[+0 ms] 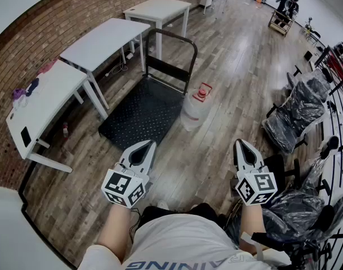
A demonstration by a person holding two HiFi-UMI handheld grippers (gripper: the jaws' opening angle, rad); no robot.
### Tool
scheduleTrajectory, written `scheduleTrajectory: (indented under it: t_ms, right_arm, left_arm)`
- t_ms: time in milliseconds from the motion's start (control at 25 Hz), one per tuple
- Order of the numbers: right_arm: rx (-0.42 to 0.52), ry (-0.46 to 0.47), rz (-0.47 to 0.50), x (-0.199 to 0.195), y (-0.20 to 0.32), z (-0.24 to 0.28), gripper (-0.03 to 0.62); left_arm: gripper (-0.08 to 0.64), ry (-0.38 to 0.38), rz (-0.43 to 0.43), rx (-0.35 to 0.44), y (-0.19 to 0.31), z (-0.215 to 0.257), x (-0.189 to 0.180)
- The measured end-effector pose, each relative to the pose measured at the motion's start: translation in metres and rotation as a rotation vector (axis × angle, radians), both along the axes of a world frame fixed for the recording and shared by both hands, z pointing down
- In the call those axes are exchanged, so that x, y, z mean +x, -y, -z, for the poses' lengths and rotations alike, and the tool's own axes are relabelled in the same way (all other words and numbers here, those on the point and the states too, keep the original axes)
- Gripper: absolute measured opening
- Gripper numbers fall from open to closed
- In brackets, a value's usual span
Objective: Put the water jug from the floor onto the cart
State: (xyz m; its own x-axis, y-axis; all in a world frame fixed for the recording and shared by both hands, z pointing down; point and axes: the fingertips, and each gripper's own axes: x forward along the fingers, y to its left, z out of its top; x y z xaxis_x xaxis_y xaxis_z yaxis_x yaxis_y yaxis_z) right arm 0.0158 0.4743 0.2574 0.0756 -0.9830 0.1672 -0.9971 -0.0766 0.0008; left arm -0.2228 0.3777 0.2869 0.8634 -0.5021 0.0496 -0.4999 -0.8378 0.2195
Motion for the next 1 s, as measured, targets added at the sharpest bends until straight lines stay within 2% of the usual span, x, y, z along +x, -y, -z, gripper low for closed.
scheduleTrajectory:
  t_ms: [280, 480, 720, 1000]
  right_arm:
    - [-0.026, -0.004, -0.007, -0.016, 0.028, -0.016, 0.003]
    - [-0.041, 0.004, 0.017, -0.005, 0.055, -0.026, 0.003]
    - [-0.014, 0.028, 0.048, 0.027, 0.101, -0.028, 0.003]
    - [-0.017, 0.044, 0.067, 0.1, 0.156, -0.032, 0.003]
  left_arm:
    - [0.0, 0.005, -0.002, -0.038, 0.03, -0.021, -0.02]
    - [0.0, 0.019, 0.014, -0.045, 0.052, -0.027, -0.01]
    - [0.0, 0.047, 0.04, -0.022, 0.093, -0.02, 0.019]
    - [0.0, 0.087, 0.054, -0.003, 0.14, -0.009, 0.091]
